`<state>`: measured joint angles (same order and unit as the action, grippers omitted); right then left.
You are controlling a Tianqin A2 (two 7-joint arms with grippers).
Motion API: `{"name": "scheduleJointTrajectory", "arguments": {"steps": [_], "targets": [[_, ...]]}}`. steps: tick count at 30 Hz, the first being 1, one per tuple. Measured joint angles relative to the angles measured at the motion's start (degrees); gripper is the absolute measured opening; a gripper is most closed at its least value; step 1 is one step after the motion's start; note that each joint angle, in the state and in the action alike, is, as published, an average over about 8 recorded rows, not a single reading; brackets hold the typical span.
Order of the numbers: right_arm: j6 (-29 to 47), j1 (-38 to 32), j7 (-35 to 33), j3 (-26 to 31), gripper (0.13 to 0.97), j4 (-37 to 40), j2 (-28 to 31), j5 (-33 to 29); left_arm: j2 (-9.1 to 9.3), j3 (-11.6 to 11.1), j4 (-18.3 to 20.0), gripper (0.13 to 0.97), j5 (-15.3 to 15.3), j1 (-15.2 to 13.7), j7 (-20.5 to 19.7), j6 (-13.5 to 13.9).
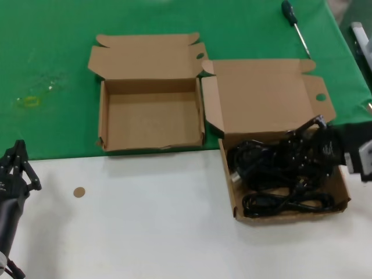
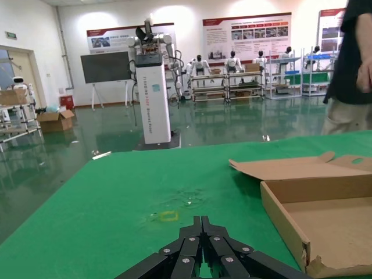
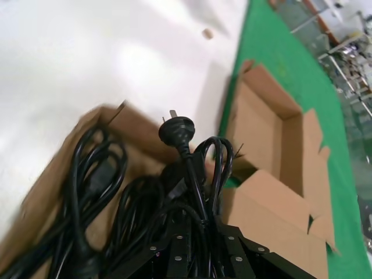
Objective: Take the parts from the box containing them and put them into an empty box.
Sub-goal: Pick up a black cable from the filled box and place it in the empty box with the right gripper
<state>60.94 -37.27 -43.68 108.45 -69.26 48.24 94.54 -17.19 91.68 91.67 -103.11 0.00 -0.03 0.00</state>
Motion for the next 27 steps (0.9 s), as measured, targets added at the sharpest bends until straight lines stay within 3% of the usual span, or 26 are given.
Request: {"name": "scheduleJointTrajectory", "arguments": {"steps": [11,27], "targets": [[1.53,-9.53,11.63,0.84,0.212,2.54,-3.91,0.16,0.00,0.00,0.00,0.152,0.00,0.00,0.00,0.00],[-5.11,-18.47,11.70,7.11,0.211,11.62,-19.47,-5.80,0.00,0.00,0.00,0.152,0.00,0.00,0.00,0.00]]}}
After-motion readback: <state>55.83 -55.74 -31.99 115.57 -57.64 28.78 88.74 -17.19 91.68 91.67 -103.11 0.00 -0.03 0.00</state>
